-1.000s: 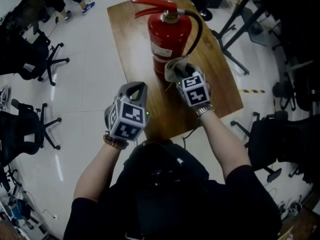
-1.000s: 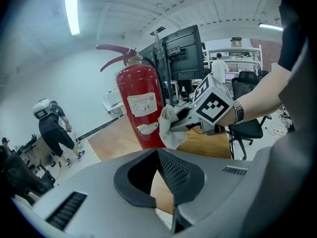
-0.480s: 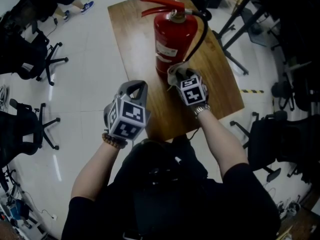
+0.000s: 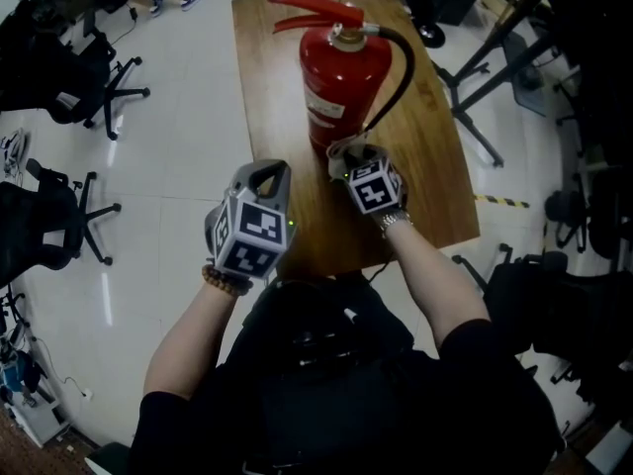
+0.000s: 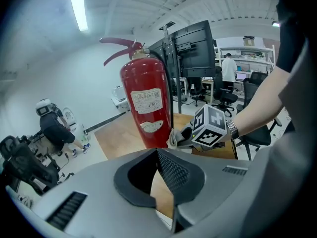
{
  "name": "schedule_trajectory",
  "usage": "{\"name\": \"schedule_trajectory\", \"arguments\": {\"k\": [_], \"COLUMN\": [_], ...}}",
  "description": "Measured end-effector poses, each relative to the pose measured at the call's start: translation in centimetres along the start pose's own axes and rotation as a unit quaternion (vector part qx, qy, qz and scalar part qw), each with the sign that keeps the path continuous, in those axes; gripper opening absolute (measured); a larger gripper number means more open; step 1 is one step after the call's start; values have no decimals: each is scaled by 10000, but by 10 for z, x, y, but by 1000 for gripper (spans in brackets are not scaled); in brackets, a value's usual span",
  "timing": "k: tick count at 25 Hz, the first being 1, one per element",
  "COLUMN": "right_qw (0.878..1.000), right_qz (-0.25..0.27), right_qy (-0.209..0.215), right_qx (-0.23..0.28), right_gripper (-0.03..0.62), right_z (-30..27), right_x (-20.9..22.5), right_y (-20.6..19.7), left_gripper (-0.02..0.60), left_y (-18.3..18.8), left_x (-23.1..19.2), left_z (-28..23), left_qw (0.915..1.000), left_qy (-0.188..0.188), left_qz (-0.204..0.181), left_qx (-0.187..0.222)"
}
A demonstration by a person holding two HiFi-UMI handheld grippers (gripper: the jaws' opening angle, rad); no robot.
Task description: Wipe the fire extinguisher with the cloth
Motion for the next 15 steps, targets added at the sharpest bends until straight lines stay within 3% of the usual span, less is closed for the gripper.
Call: {"name": "schedule_trajectory", "arguments": {"k": [10, 15], "right_qw": [9988, 9958], "right_qz": [240, 366], "right_qy": [433, 695], "right_qx": [57, 476], "right_gripper": [115, 115], "right_z": [1, 31], "right_x": [2, 3], "right_y": [0, 17], "left_gripper": [0, 0], "left_y": [9, 14], "left_x": [14, 20], "left_z": [-12, -16], "left_qw": [9995, 9989], "left_qy": [239, 353], "left_qz": [175, 268], "left_qx": [-119, -118]}}
Point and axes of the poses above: the fingertips, and each gripper's own axes: z backward along the fingers, x to its right, y out of its top, the point moved 3 cm from there along z, backward along the fingers, and after that the axes turned 3 degrees about y, right-handed, at the moved point
